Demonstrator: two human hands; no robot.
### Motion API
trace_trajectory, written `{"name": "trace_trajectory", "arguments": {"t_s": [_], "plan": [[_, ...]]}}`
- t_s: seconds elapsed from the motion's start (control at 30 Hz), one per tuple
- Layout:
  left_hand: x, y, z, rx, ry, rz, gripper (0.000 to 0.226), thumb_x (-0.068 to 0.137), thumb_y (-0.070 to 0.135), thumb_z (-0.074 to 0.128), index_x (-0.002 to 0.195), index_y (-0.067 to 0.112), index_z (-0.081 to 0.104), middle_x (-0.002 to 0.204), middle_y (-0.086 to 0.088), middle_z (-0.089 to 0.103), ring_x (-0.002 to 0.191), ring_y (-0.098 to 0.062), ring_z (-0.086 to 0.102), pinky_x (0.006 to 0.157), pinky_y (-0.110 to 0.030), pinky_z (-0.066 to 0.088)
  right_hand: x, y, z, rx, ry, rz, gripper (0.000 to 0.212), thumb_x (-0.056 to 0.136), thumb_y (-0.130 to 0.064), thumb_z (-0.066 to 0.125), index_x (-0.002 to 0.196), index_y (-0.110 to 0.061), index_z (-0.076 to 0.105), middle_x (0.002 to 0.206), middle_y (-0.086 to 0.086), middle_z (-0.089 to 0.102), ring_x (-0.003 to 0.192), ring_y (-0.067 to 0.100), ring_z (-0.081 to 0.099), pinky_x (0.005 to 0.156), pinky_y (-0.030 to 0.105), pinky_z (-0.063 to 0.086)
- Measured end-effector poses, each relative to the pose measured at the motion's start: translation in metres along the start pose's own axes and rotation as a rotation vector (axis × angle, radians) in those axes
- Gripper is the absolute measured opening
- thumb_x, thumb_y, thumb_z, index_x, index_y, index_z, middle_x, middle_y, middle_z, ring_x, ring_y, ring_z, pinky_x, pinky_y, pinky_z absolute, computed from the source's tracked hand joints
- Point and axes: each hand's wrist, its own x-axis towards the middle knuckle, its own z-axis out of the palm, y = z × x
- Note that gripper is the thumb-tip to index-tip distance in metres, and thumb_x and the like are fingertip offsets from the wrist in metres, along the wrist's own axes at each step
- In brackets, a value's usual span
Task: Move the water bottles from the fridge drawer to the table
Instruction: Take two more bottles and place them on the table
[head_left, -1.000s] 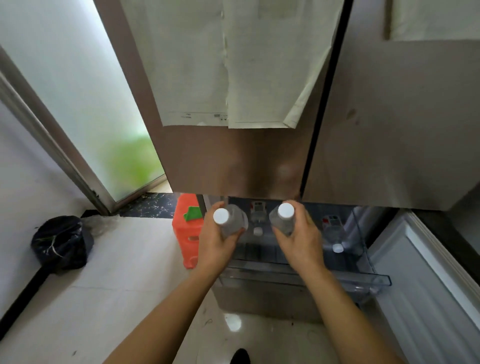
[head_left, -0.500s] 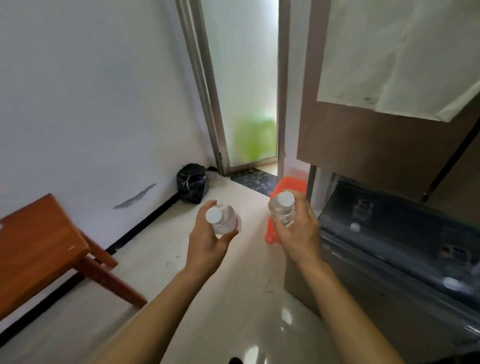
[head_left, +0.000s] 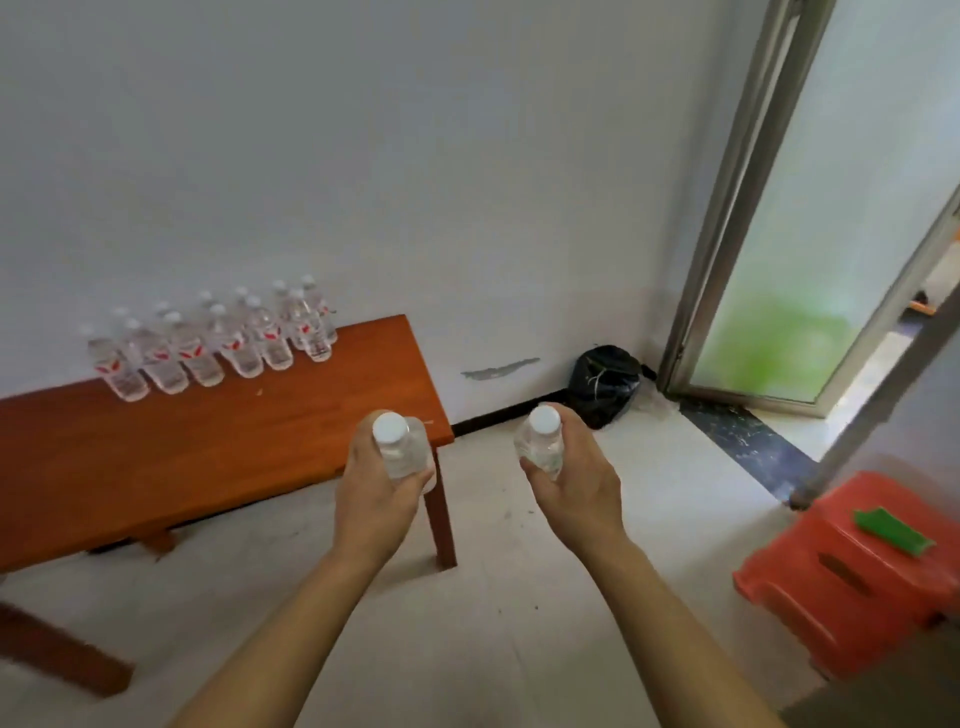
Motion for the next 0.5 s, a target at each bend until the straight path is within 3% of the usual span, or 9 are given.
{"name": "trace_trajectory", "arguments": {"t_s": [0.1, 0.27, 0.5], "plan": [[0.035, -0.041, -0.044, 0.005, 0.068, -0.054, 0.082, 0.074, 0.023, 0.083, 0.139, 0.031, 0.034, 0.131, 0.004, 0.052, 0.119, -0.019, 0.052, 0.101, -0.045, 0.047, 0.032, -0.045, 0.060, 0.053, -0.079, -0.046, 0.056, 0.088, -0.031, 0.072, 0.132, -0.036, 0.038, 0.115, -0.021, 0.051, 0.094, -0.003, 0.045, 0.074, 0.011, 0.036], [0.085, -0.092, -0.092, 0.041, 0.140, -0.107, 0.084, 0.076, 0.022, 0.083, 0.144, 0.027, 0.033, 0.136, 0.003, 0.050, 0.125, -0.019, 0.049, 0.103, -0.042, 0.045, 0.075, -0.095, 0.140, 0.110, -0.169, -0.096, 0.057, 0.089, -0.036, 0.071, 0.135, -0.035, 0.038, 0.124, -0.015, 0.057, 0.106, 0.006, 0.057, 0.088, 0.031, 0.052], [0.162, -0.167, -0.110, 0.073, 0.228, -0.183, 0.081, 0.077, 0.023, 0.083, 0.142, 0.028, 0.035, 0.133, 0.006, 0.052, 0.124, -0.015, 0.051, 0.103, -0.041, 0.048, 0.153, -0.119, 0.243, 0.151, -0.268, -0.120, 0.062, 0.087, -0.036, 0.075, 0.138, -0.033, 0.039, 0.130, -0.013, 0.058, 0.116, 0.006, 0.056, 0.096, 0.028, 0.051]]}}
